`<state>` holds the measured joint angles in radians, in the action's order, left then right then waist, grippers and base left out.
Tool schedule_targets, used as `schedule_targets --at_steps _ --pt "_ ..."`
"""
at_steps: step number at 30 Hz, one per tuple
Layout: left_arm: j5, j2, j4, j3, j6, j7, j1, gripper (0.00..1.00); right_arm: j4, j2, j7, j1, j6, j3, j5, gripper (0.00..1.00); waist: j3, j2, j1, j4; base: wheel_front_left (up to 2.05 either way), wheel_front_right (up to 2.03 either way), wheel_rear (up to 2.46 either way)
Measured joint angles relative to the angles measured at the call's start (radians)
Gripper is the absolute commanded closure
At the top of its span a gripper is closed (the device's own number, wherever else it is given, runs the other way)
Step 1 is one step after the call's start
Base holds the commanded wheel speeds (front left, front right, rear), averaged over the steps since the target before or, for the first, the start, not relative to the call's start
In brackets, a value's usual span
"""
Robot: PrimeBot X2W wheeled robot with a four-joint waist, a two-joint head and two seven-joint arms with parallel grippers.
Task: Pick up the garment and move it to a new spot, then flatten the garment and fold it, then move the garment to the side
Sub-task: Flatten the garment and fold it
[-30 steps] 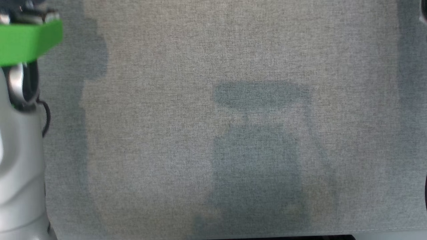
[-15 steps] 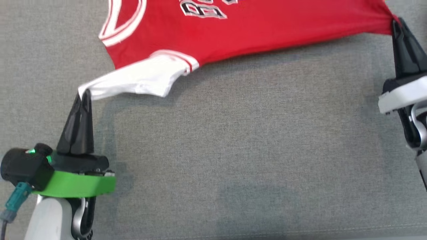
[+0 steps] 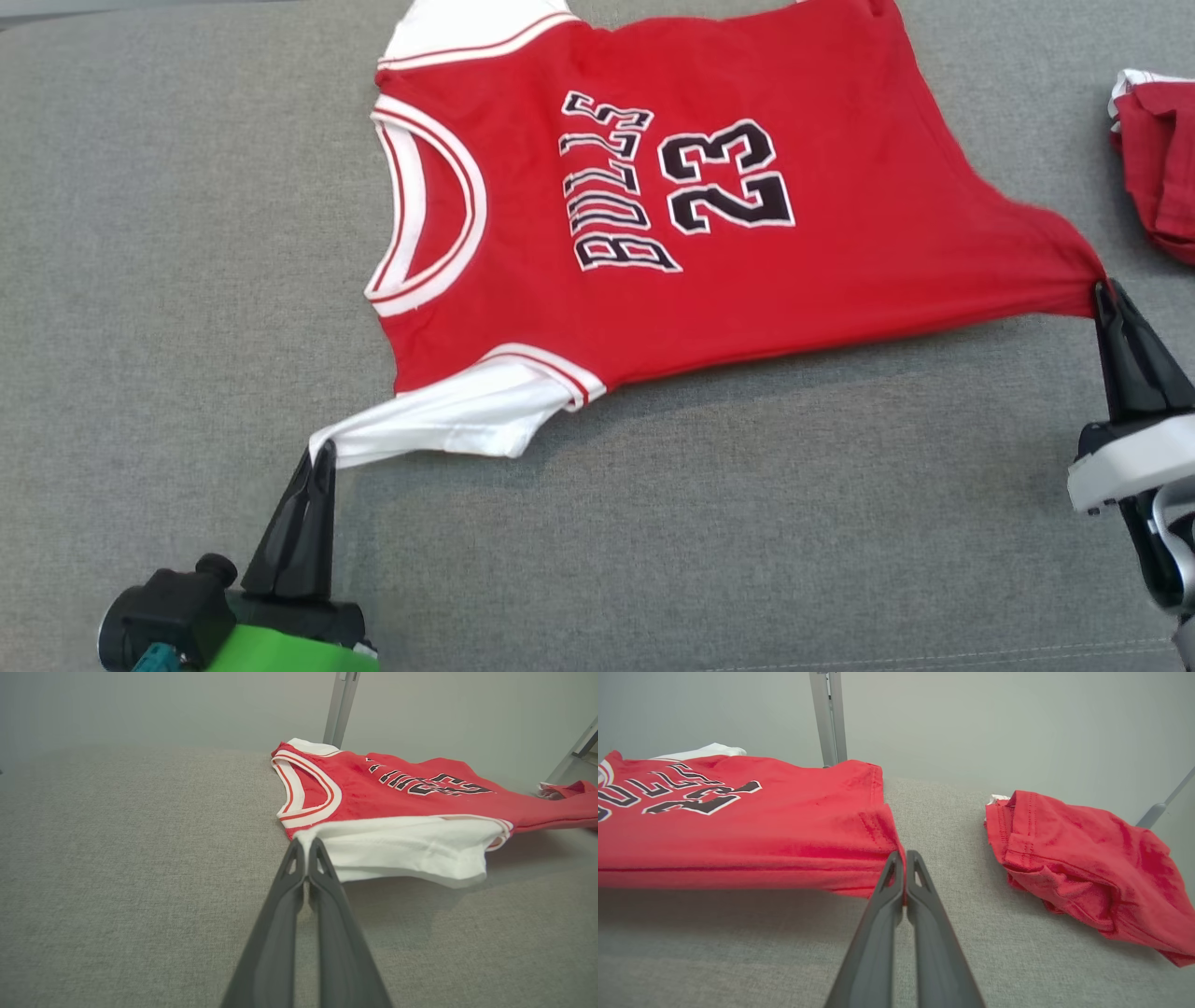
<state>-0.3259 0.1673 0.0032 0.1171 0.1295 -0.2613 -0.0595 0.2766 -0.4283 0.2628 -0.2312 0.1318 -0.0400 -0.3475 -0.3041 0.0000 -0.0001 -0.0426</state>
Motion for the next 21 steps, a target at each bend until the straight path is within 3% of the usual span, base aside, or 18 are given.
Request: schedule_targets --at_steps 7,15,21 --pt "-0.038 0.031 -0.02 0.038 0.0 0.006 -0.062 1.0 -0.056 0.0 0.0 0.094 0.0 0.021 0.02 1.0 0.042 0.0 0.0 0.001 0.0 0.0 0.0" --pt "-0.037 0.069 -0.094 0.058 -0.017 0.113 -0.079 1.0 -0.059 -0.003 0.0 0.137 0.0 0.03 0.042 1.0 0.066 0.0 0.0 0.012 0.0 0.0 0.0" --pt "-0.048 0.036 -0.039 0.07 -0.028 0.133 0.016 1.0 0.068 0.021 0.0 0.07 0.0 -0.006 0.061 1.0 0.058 0.0 0.0 0.017 0.0 0.0 0.0"
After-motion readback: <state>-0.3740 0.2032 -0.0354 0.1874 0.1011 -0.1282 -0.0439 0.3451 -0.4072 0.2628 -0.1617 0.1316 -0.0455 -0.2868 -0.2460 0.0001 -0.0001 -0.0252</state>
